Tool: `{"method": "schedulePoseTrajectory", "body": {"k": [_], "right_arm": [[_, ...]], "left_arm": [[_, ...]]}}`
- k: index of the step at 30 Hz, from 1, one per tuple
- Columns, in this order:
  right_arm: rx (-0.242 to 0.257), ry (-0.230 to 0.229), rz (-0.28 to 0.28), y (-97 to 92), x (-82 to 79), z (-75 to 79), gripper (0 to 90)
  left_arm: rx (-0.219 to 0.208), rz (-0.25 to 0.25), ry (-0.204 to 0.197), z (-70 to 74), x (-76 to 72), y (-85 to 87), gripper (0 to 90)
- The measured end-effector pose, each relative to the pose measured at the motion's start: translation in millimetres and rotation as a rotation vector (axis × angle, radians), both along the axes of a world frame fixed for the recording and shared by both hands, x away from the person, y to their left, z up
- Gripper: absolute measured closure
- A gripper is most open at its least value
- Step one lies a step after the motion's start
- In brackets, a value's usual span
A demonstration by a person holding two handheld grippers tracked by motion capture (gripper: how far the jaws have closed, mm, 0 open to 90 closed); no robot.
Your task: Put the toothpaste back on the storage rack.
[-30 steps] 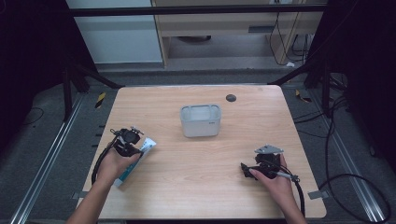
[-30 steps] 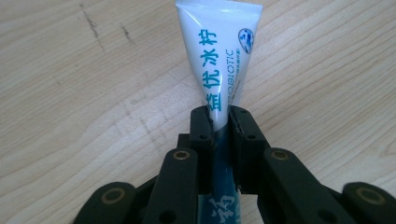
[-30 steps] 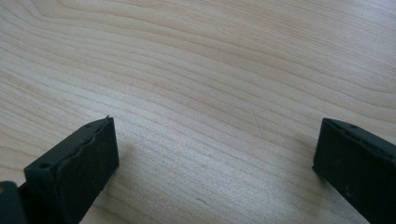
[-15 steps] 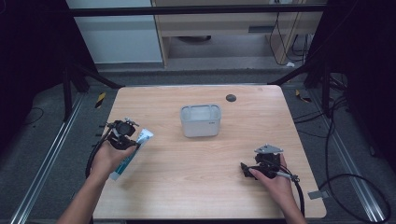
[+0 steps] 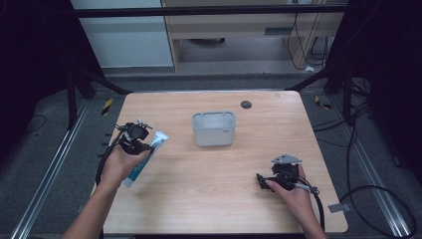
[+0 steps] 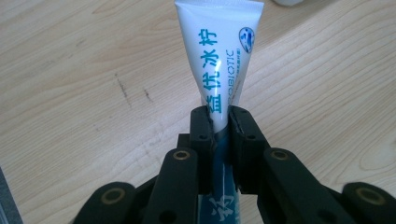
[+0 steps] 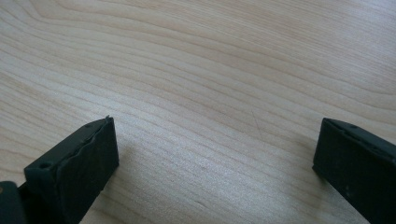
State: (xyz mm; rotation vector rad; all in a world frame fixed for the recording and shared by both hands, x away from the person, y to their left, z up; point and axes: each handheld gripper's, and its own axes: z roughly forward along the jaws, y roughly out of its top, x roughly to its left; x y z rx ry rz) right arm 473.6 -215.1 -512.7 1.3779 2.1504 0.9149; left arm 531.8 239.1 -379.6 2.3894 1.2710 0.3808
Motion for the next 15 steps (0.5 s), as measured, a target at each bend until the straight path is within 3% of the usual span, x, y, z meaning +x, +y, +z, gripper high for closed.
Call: {"method": "schedulePoseTrajectory", "body": {"k": [15], "right_arm": [[-0.002, 0.0, 0.0, -0.1, 0.0, 0.0, 0.3]], "left_arm": [[-0.054, -0.011, -0.066, 17.9, 1.6, -22.9, 80.1]]}}
